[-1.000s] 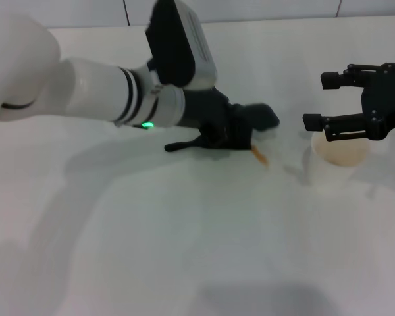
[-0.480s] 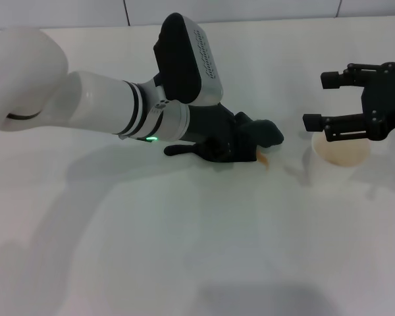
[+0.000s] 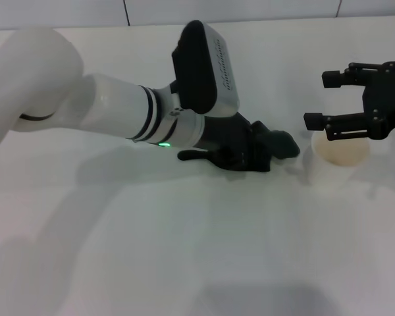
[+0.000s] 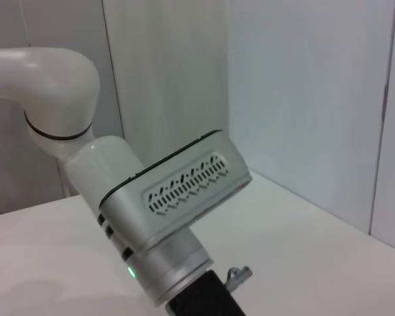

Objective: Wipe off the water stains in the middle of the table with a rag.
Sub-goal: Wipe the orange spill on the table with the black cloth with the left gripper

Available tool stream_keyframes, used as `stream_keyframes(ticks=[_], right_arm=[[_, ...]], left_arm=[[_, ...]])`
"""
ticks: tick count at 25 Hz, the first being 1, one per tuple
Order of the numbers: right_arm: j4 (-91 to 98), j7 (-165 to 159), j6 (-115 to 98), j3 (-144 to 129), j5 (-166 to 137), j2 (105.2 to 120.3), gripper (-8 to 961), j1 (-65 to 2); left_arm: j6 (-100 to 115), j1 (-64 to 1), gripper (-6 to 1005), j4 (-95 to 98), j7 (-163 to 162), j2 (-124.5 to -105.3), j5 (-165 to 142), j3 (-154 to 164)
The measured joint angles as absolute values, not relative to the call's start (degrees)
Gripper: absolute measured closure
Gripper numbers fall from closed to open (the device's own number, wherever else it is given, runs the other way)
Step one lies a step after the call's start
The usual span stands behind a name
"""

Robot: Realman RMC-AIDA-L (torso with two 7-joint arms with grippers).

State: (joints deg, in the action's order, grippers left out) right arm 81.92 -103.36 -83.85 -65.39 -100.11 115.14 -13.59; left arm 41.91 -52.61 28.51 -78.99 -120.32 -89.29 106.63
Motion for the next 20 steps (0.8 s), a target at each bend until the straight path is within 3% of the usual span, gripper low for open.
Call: stream_keyframes(ticks=[20], right_arm=[[81.96, -103.36, -83.84, -65.43, -99.75, 115.14, 114, -13.89]], left_arm=[[41.76, -50.49, 895, 28.5, -78.65, -119.86, -87.36, 107.82]])
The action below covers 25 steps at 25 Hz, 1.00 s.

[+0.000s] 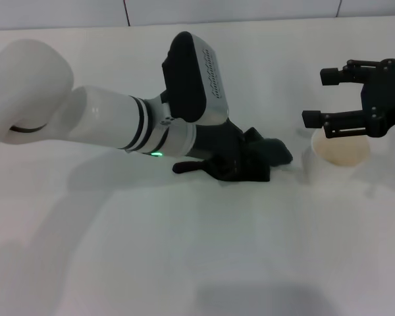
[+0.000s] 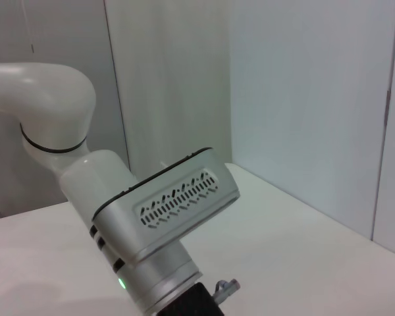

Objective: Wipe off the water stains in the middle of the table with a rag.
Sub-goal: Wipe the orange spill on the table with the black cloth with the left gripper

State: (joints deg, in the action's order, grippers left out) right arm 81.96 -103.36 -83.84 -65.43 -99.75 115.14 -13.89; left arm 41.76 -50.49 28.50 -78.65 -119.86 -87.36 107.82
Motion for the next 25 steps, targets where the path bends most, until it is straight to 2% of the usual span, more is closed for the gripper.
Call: stream_keyframes(ticks=[9, 25], right_arm=[[82.01, -103.36, -83.97, -65.67, -99.68, 115.14, 114, -13.57], [82.01, -103.36, -83.9, -65.65, -99.66, 115.14, 114, -13.55]], left_arm=[[38.5, -50.41, 894, 27.85, -78.63, -119.3, -91.39, 101.45], [39.01, -49.98, 891, 28.02, -78.44, -119.7, -95.33, 97.62]])
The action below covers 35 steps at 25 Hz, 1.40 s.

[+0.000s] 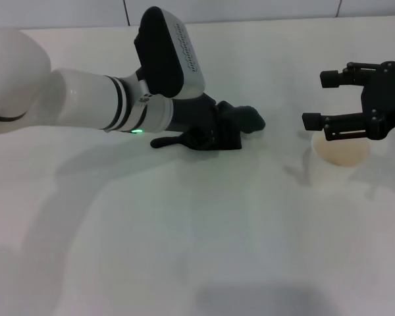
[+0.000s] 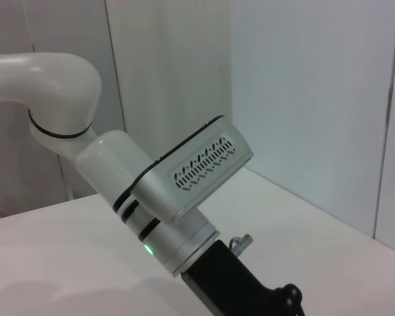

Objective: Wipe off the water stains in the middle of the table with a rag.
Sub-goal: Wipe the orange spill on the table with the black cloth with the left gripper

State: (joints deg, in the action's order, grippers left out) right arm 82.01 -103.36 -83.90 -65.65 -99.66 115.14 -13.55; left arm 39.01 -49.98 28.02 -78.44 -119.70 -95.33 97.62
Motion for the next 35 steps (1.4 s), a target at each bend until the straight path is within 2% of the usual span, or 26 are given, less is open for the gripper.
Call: stream_keyframes(ticks=[7, 13, 20, 28, 35], right_arm=[[81.99, -103.36, -83.85, -65.66, -99.66, 115.14, 115, -13.69], [81.96, -103.36, -83.81, -65.66, -99.67, 115.14, 115, -13.83], [81.74, -103.36, -83.64, -65.44, -99.58, 115.14, 115, -13.32], [79.97, -102.84, -81.94, -66.07, -97.78, 115.13, 114, -13.45], [79.62, -102.62, -81.22, -66.81, -97.06, 115.2, 114, -13.3]], left_arm=[[40.89, -48.97, 890, 28.52, -78.36, -120.21, -94.36, 98.15], [43.65, -46.79, 889, 30.73, -77.74, -119.93, -90.08, 100.24], [45.34, -39.4, 888, 39.0, -79.79, -119.26, -91.39, 100.18], [48.17, -27.62, 887, 48.93, -83.86, -119.17, -100.22, 96.34], [55.31, -21.72, 886, 53.54, -84.09, -119.09, -102.81, 88.34]])
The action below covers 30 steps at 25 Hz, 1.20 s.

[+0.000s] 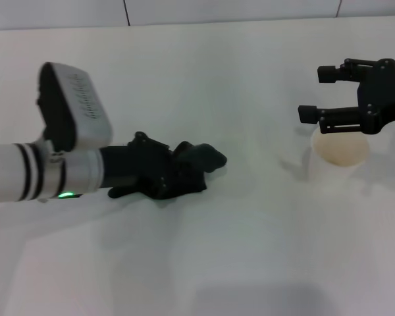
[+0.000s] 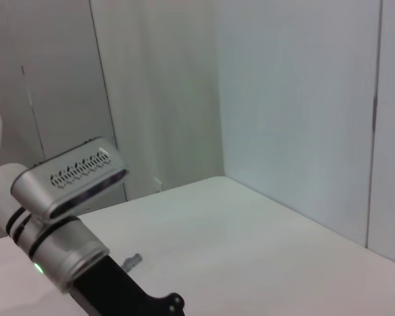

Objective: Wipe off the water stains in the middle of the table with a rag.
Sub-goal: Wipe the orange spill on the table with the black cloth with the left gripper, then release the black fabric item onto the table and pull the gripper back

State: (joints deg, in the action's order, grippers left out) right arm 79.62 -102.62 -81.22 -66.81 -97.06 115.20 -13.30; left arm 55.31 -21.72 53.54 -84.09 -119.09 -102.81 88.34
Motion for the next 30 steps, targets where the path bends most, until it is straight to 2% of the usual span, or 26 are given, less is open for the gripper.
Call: stream_keyframes(ticks=[12, 18, 21, 30], right_arm=[[79.63, -102.17, -80.77, -67.52, -96.68, 115.23, 114, -13.31], [79.63, -102.13, -80.83, -67.59, -96.64, 115.23, 114, -13.27], [79.63, -102.13, -80.83, -67.59, -96.61, 115.23, 114, -13.27], [79.7, -102.16, -80.82, -67.28, -96.59, 115.15, 115, -13.51]], left_arm=[[64.97, -21.11, 884, 53.09, -87.2, -119.01, -105.03, 79.57], [65.0, -20.96, 806, 53.24, -87.94, -119.07, -106.23, 79.47], [65.02, -20.66, 642, 54.08, -88.0, -119.09, -106.23, 79.44], [67.71, -18.37, 423, 61.78, -88.85, -119.03, -106.92, 77.29]])
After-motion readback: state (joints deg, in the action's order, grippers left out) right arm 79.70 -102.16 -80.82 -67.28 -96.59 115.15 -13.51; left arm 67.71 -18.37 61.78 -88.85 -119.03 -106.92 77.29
